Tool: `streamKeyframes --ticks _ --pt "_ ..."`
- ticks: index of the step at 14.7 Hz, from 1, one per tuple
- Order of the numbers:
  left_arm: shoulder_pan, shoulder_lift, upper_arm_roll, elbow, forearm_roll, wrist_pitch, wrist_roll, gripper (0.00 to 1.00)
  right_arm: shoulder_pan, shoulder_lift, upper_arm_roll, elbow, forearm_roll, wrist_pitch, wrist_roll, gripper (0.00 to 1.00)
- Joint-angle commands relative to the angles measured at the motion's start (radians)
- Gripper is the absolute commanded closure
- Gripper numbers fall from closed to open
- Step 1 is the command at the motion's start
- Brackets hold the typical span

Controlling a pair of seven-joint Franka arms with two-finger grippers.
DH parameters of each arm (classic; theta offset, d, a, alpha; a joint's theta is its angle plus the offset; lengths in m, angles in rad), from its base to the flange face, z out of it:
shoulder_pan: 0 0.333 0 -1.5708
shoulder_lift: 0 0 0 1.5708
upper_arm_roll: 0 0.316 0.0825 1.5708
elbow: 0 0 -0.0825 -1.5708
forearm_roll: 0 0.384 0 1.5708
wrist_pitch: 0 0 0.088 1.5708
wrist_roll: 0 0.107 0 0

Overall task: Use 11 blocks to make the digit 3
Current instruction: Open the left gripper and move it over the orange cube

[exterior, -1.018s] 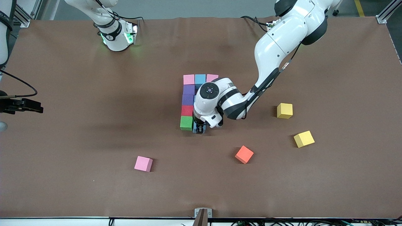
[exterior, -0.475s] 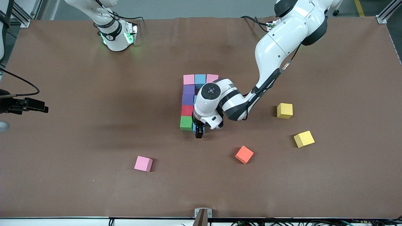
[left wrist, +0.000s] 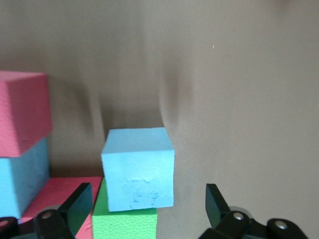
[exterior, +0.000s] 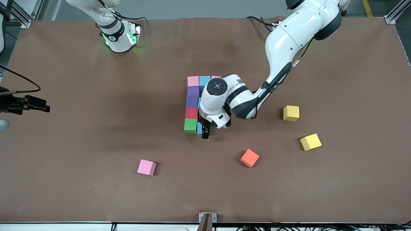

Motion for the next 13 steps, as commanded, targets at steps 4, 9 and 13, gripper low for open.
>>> streamKeyframes --ticks 4,9,13 --pt "0.214 -0.134 -0.082 -0.146 -0.007 -0.109 0.201 0.0 0.03 -0.027 -0.032 -0.017 -0.005 0.003 0.01 0.0" --pt "0.316 -0.124 -0.077 -0.108 0.011 -0.165 0.473 0.0 0.025 -0.024 -0.032 -0.008 -0.005 -0.008 0.013 0.0" --pt "0.3 -0.087 -0.016 -0.051 0.006 -0.158 0.573 0.0 0.022 -0.069 -0.032 -0.026 -0.003 -0.012 0.01 0.0"
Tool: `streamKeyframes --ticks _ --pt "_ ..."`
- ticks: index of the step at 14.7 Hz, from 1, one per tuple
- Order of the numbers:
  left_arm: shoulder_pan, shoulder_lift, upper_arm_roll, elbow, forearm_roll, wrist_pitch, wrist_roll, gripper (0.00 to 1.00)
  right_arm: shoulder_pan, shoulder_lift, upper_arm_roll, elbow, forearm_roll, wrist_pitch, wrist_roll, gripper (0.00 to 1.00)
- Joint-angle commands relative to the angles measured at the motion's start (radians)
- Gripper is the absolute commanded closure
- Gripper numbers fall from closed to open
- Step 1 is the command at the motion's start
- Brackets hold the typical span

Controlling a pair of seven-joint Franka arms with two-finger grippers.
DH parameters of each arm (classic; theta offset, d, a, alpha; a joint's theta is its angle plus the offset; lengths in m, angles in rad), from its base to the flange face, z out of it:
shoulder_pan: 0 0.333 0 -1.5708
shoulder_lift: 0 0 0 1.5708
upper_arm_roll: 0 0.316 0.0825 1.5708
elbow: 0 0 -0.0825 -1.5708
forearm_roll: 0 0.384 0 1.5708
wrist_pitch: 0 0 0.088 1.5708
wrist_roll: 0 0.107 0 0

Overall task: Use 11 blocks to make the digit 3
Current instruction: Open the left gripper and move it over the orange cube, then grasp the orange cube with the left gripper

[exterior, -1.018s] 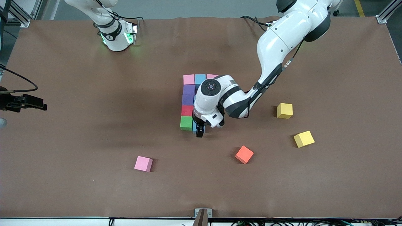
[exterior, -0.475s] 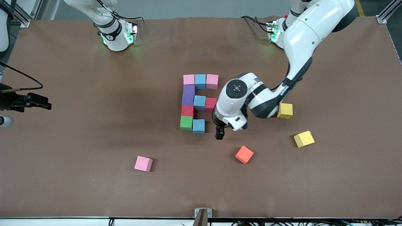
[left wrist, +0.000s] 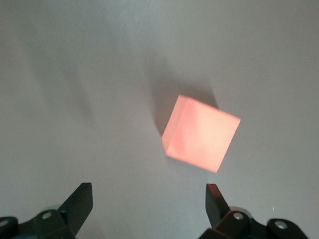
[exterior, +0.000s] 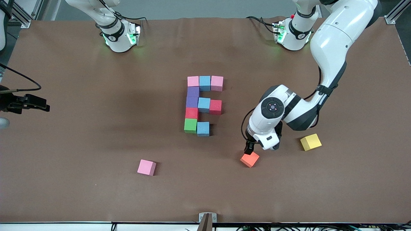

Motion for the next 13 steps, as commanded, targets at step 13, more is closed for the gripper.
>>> streamKeyframes --ticks 13 --pt "-0.105 0.179 0.11 0.252 0.013 0.0 0.322 0.0 -0.006 -0.124 -0.003 -0.088 -0.008 -0.019 0.039 0.0"
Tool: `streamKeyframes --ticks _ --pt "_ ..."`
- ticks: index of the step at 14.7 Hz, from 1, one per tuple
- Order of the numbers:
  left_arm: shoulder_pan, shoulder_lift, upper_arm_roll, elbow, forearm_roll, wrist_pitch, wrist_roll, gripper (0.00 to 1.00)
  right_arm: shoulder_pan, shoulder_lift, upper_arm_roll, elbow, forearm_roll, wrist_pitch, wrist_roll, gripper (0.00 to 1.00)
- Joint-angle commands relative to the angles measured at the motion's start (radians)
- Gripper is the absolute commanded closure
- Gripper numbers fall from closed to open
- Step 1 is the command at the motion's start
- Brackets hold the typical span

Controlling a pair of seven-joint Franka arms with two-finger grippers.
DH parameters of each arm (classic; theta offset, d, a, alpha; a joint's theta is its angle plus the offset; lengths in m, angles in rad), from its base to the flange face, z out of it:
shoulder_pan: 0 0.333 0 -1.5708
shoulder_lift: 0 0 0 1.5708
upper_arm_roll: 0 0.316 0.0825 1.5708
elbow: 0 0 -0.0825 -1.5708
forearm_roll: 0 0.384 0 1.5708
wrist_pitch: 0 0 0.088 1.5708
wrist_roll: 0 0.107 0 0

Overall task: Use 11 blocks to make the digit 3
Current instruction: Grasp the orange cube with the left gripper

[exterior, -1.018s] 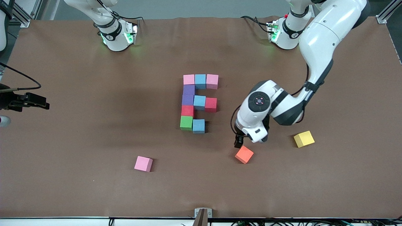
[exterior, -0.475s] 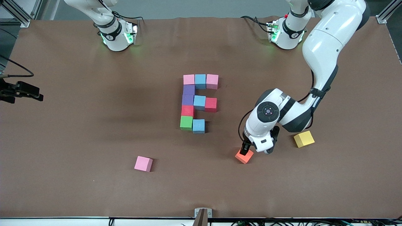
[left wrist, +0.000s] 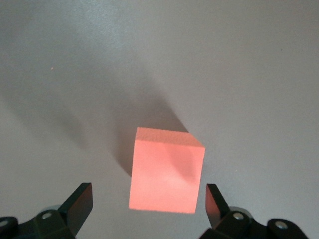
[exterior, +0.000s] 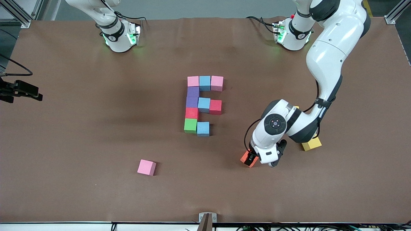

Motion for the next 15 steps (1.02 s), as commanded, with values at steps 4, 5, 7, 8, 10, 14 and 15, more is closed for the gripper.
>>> streamKeyframes --ticks 4,5,7,8,10,14,15 --pt "-0.033 0.055 0.023 0.069 0.011 0.022 0.014 0.0 -0.004 -0.075 0.002 -0.054 -0.006 -0.007 0.038 0.0" --pt "-0.034 0.064 0.03 0.069 0.008 0.056 0.012 0.0 -0.004 -0.09 0.004 -0.07 -0.004 -0.004 0.039 0.0" --pt "-0.034 0.075 0.034 0.069 0.008 0.079 0.014 0.0 -0.004 -0.122 0.004 -0.11 -0.004 0.006 0.038 0.0" --pt "-0.034 0.075 0.036 0.069 0.008 0.079 0.014 0.0 -0.003 -0.133 0.004 -0.123 -0.004 0.005 0.038 0.0" --pt "-0.034 0.075 0.043 0.064 0.008 0.081 0.014 0.0 -0.003 -0.168 0.005 -0.156 -0.002 0.006 0.038 0.0" --pt "-0.034 0.08 0.043 0.061 0.012 0.082 0.012 0.24 -0.001 -0.226 0.005 -0.215 0.008 0.008 0.039 0.0" --pt "-0.033 0.08 0.046 0.061 0.012 0.082 0.014 0.44 -0.003 -0.231 0.005 -0.216 0.008 0.008 0.039 0.0"
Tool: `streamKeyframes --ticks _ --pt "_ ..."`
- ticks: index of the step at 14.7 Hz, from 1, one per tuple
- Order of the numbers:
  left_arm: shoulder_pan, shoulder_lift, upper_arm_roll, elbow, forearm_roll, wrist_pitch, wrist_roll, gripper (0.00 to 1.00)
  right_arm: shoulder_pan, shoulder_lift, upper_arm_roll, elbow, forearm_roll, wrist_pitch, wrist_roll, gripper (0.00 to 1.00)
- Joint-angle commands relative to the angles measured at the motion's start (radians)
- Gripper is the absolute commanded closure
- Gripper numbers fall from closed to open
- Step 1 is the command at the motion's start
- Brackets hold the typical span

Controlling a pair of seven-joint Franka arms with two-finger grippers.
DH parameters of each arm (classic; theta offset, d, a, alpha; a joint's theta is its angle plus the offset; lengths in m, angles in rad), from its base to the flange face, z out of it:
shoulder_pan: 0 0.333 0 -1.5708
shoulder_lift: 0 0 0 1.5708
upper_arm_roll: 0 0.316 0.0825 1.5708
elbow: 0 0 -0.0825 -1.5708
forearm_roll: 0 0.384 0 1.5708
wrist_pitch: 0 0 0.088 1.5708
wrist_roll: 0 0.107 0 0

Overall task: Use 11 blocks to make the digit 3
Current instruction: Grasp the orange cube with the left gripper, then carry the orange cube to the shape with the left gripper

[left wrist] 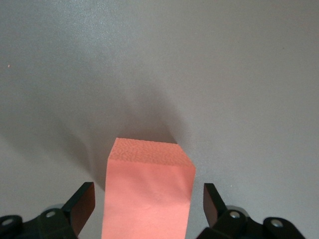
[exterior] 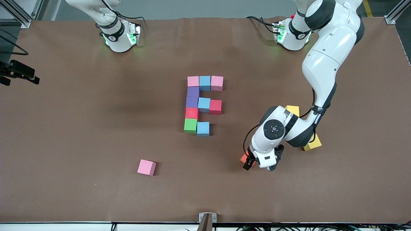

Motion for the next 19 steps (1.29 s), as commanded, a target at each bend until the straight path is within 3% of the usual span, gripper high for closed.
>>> streamKeyframes --ticks 1,3,5,7,12,17,19 --pt "-0.009 0.013 0.013 0.023 0.012 0.003 0.01 0.56 -0.003 -0.063 0.005 -0.065 0.007 0.019 0.014 0.0" --pt "-0.012 0.011 0.014 0.023 0.012 0.003 0.009 0.7 -0.003 -0.072 0.005 -0.067 0.007 0.019 0.014 0.0" --pt "-0.012 0.003 0.014 0.018 0.004 0.001 -0.005 0.74 -0.003 -0.079 0.005 -0.065 0.007 0.018 0.012 0.0" --pt "-0.01 -0.018 0.011 0.012 -0.014 -0.011 -0.051 0.75 -0.003 -0.092 0.005 -0.067 0.007 0.011 0.012 0.0" --pt "-0.018 -0.049 -0.042 -0.017 -0.019 -0.079 -0.381 0.75 -0.003 -0.122 0.005 -0.119 0.006 0.025 0.014 0.0" --pt "-0.084 -0.105 -0.05 -0.142 -0.012 -0.079 -0.681 0.75 -0.001 -0.122 0.007 -0.117 0.007 0.038 0.012 0.0" --pt "-0.12 -0.104 -0.05 -0.146 -0.014 -0.079 -0.79 0.75 -0.003 -0.122 0.006 -0.119 0.007 0.038 0.012 0.0"
